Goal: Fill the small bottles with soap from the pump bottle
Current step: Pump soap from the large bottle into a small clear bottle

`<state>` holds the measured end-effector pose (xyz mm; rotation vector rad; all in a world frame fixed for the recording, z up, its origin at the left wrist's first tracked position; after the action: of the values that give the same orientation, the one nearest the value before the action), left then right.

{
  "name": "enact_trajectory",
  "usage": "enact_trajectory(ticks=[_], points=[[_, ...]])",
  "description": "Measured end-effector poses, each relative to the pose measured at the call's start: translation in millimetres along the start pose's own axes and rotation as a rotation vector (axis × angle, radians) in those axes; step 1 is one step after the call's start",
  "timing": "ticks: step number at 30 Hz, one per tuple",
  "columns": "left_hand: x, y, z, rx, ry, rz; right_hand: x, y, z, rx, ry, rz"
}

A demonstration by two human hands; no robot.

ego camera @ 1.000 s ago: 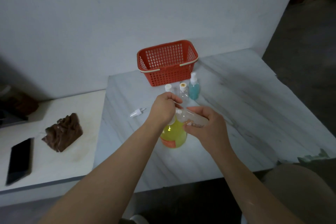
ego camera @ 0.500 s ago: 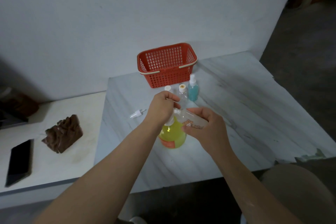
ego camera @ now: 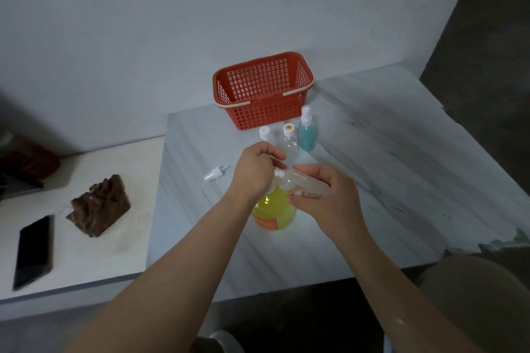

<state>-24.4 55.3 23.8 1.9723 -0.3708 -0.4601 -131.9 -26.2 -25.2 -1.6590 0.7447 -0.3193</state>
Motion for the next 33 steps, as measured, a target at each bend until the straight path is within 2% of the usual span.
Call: enact_trajectory(ticks=[9, 18, 33], points=[[-4, 5, 0, 0.009, 0.01, -0.003, -6, -3, -2, -0.006, 0.017, -0.002], [-6, 6, -8, -0.094, 0.03, 0.064, -12, -10, -5, 0.014, 0.0, -0.014], [-1, -2, -1, -0.024, 0.007, 0.055, -1, 0, 0, 0.022, -0.013, -0.002]])
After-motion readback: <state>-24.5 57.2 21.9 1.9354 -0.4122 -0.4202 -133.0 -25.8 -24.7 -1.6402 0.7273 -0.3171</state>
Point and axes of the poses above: each hand's wrist, its own x-axis towards the middle knuckle, its own z-axis out of the palm, y = z × x, the point moved 1 cm from there along x, towards the middle knuckle, and after that the axes turned 9 degrees about z, right-handed, at the moved point
